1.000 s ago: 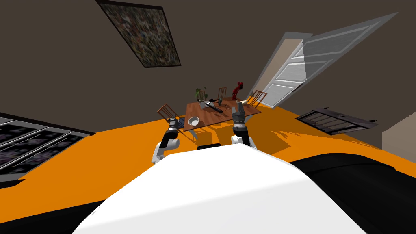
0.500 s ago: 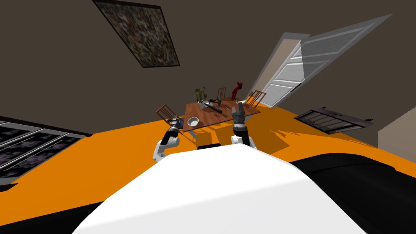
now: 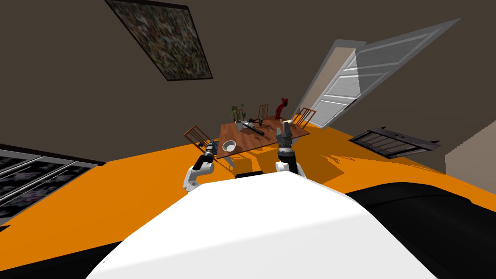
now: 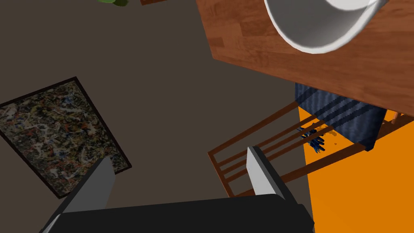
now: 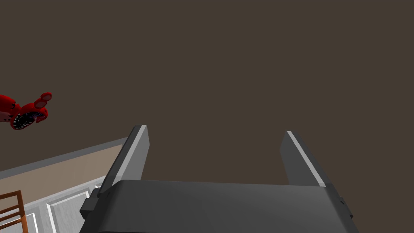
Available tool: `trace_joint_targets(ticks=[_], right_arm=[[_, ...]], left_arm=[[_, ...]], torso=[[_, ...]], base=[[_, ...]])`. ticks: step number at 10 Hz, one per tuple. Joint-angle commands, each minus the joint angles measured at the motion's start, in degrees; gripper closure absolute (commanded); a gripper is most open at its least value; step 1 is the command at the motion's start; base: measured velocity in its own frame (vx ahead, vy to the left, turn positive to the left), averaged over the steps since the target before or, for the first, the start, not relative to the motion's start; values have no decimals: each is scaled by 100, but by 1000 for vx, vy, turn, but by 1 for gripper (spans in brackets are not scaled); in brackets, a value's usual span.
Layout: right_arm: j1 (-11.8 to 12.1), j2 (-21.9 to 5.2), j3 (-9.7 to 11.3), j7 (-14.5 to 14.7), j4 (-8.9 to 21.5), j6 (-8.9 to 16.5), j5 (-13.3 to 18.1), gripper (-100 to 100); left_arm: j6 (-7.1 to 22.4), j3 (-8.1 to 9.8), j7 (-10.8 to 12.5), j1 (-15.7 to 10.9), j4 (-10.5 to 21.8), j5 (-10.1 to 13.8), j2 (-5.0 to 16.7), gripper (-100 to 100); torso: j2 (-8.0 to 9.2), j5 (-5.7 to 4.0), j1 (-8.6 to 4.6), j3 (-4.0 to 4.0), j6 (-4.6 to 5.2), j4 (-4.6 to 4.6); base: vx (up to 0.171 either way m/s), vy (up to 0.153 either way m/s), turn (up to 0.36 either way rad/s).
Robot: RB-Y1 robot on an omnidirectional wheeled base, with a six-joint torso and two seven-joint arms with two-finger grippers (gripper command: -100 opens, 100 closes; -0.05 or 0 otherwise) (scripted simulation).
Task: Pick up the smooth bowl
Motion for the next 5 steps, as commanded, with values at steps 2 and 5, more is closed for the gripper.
trace_joint_targets(ticks=[2,5], right_arm=[[0,0,0,0,0,0,0,0],[0,0,0,0,0,0,0,0]], left_arm=[[443,8,-30,-128,183,42,51,-100],[940,6,-83,-305,425,102,107,-100]], torso=[[-2,0,-3,-1,1,0],[-1,0,0,0,0,0]], base=[[29,-17,-30],[30,-13,-36]])
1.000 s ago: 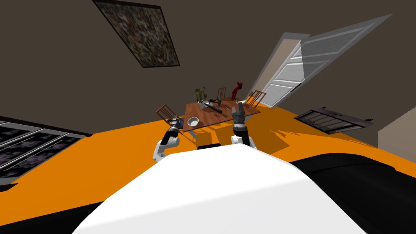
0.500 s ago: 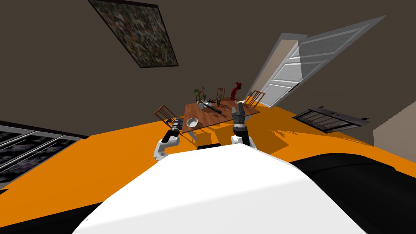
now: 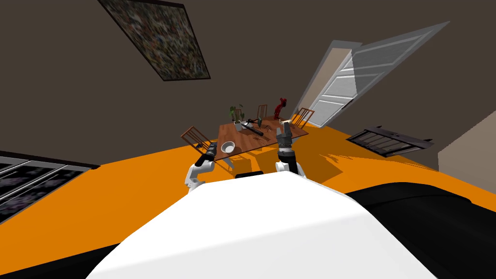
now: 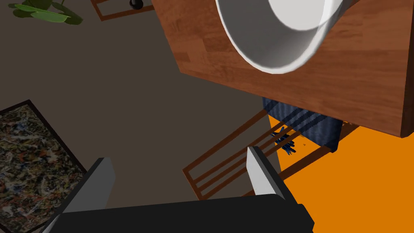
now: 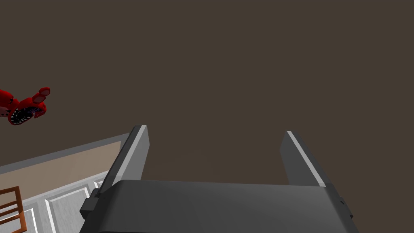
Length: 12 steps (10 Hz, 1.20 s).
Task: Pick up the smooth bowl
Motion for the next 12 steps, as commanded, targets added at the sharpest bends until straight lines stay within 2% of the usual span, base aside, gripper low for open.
trace_joint_targets(ticks=[1,4,12], right_arm=[[0,0,0,0,0,0,0,0],[0,0,0,0,0,0,0,0],[0,0,0,0,0,0,0,0]], left_arm=[[286,-6,-15,-9,21,11,5,-100],[814,-17,-57,-171,257,65,38,-100],[1978,-61,-106,-445,687,151,63,-100]], torso=[[0,0,0,0,0,0],[0,1,4,0,-1,0],[1,0,2,0,-2,0]], base=[[32,-9,-18],[37,-7,-32],[32,-9,-30]])
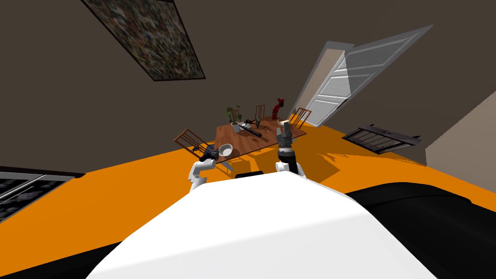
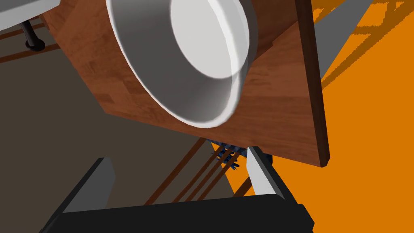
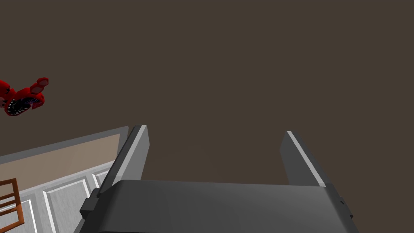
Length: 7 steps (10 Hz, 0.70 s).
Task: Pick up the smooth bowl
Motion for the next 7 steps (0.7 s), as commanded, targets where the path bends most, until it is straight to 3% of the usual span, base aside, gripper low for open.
trace_joint_targets(ticks=[1,7], right_arm=[[0,0,0,0,0,0,0,0],[0,0,0,0,0,0,0,0]], left_arm=[[229,-18,6,-34,-5,-30,-27,-100],[1173,-100,0,-259,401,34,16,-100]], torso=[[0,0,0,0,0,0],[-3,0,1,-2,0,-1]], base=[[26,-4,-21],[43,-4,-40]])
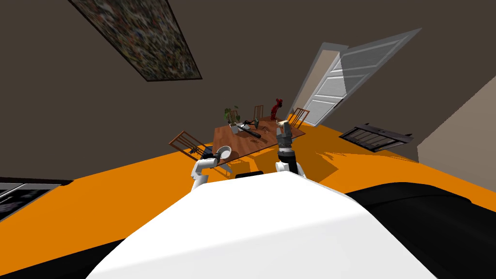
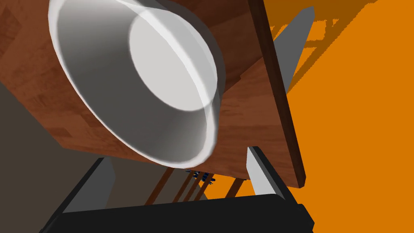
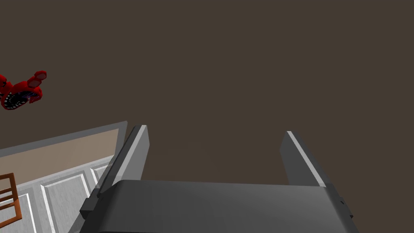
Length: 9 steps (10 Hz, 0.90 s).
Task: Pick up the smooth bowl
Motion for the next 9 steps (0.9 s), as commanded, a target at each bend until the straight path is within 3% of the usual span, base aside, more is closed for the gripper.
trace_joint_targets(ticks=[1,5,6,7,8,9], right_arm=[[0,0,0,0,0,0,0,0],[0,0,0,0,0,0,0,0],[0,0,0,0,0,0,0,0],[0,0,0,0,0,0,0,0],[0,0,0,0,0,0,0,0],[-1,0,0,0,0,0,0,0]], left_arm=[[237,-23,-3,-19,97,33,25,-100],[656,-99,20,-77,326,54,57,-100],[567,-100,27,-72,286,19,28,-100],[592,-105,31,-73,293,17,27,0],[465,-25,14,-91,460,92,92,-100],[403,14,6,-100,544,130,124,-100]], torso=[[0,0,0,0,0,0],[5,0,0,2,-1,1],[4,0,0,2,-1,1],[11,0,0,6,-1,2],[17,0,0,9,-1,3],[20,-1,-4,11,1,4]], base=[[55,-5,-45],[43,-2,-32],[20,0,-6],[0,0,0],[-2,-15,-124],[-14,-23,-81]])
